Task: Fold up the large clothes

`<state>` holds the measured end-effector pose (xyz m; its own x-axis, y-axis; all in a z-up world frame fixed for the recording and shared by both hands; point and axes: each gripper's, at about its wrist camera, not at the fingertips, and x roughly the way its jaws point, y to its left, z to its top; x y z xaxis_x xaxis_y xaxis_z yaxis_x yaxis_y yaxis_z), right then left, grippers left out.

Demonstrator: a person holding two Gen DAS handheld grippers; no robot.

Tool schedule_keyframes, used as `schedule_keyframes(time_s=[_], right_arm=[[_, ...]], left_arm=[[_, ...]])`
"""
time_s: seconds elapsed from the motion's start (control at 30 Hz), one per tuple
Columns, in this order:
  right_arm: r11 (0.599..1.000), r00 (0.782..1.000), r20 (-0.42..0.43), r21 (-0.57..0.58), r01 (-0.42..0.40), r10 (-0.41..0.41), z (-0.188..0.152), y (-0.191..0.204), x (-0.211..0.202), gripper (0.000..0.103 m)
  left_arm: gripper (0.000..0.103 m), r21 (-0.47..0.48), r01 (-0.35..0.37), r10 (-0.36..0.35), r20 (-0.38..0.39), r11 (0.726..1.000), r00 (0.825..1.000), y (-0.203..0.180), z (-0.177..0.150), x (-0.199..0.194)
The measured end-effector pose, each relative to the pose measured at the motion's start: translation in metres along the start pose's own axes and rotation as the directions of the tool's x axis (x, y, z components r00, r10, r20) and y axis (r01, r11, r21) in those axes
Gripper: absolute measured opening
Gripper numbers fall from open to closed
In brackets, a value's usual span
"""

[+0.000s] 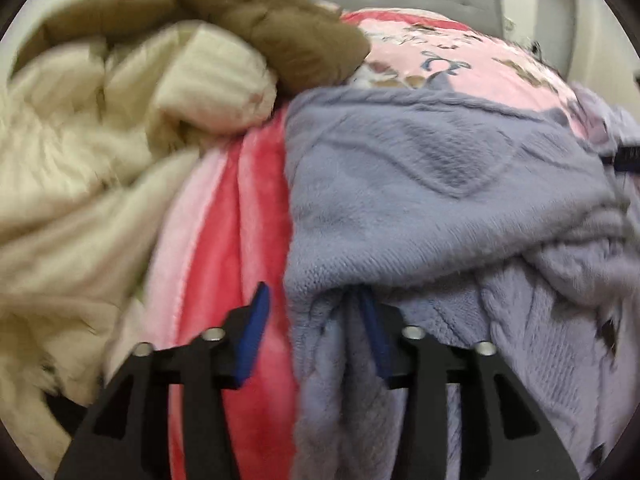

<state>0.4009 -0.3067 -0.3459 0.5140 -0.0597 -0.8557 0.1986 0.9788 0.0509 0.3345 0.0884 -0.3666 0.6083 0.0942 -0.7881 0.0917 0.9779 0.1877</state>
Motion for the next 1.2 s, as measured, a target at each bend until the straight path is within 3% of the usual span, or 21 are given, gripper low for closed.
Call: schedule_keyframes(time_s=[0.1,0.13,0.2,0.23,0.33,0.37,0.47,0.53,0.63,0.77,0.87,1.03,1.1,1.2], right_arm=[[0.999,0.995,0.101,-0.035,-0.015,0.018,-0.01,0.001,-0.027,0.048],[0.994,0.991,0.11,-0.082,-0.072,0.081,-0.015,0.007,-0.035,0.052],[0.973,0.98,0.057,-0.142,-0.181,0.191,-0.021,0.018,-0.038,0.07],[0.961,0.976,0.042,-0.184,-0.205,0.216,-0.026,0.027,-0.039,0.07],[0.941,0.982,0.06,-0.304,-0.152,0.178,-0.041,0.051,-0.034,0.07],[0.936,0.984,0.042,-0.316,-0.152,0.174,-0.043,0.057,-0.028,0.07],[0.941,0.989,0.02,-0.311,-0.131,0.145,-0.047,0.061,-0.013,0.072],[0.957,0.993,-0.005,-0.268,-0.111,0.114,-0.05,0.057,-0.002,0.086],[0.968,0.989,-0.06,-0.204,-0.148,0.138,-0.056,0.044,0.016,0.092],[0.961,0.988,-0.022,-0.23,-0.154,0.153,-0.066,0.043,0.02,0.095],[0.96,0.984,-0.007,-0.221,-0.174,0.177,-0.068,0.038,0.028,0.096],[0.957,0.976,-0.033,-0.191,-0.219,0.216,-0.06,0.032,0.023,0.096],[0.964,0.98,-0.035,-0.179,-0.198,0.195,-0.054,0.032,0.011,0.095],[0.955,0.975,0.057,-0.22,-0.198,0.216,-0.056,0.038,-0.019,0.095]], left_arm=[[0.056,0.042,-0.003,0.002,0.034,0.999,0.999,-0.004,0.0,-0.017],[0.056,0.054,0.0,-0.003,0.053,0.999,0.999,-0.004,0.002,-0.024],[0.056,0.062,0.004,-0.009,0.09,0.998,0.996,-0.007,0.011,-0.036],[0.058,0.05,0.04,-0.045,0.107,0.998,0.993,-0.007,0.02,-0.041],[0.079,0.025,0.131,-0.133,0.138,0.991,0.981,-0.014,0.05,-0.039],[0.079,0.025,0.132,-0.134,0.14,0.991,0.981,-0.019,0.055,-0.034],[0.079,0.041,0.146,-0.15,0.105,0.988,0.983,-0.034,0.066,-0.001],[0.079,0.025,0.202,-0.203,0.028,0.979,0.979,-0.04,0.07,0.026],[0.08,-0.022,0.236,-0.237,-0.055,0.971,0.97,-0.041,0.068,0.058],[0.087,-0.069,0.276,-0.28,-0.055,0.959,0.958,-0.036,0.061,0.069],[0.092,-0.041,0.281,-0.282,-0.034,0.959,0.959,-0.038,0.055,0.074],[0.093,-0.047,0.274,-0.276,-0.036,0.961,0.961,-0.037,0.061,0.067],[0.093,-0.061,0.278,-0.279,-0.008,0.959,0.96,-0.035,0.063,0.053],[0.096,-0.069,0.301,-0.299,0.035,0.951,0.954,-0.038,0.06,0.03]])
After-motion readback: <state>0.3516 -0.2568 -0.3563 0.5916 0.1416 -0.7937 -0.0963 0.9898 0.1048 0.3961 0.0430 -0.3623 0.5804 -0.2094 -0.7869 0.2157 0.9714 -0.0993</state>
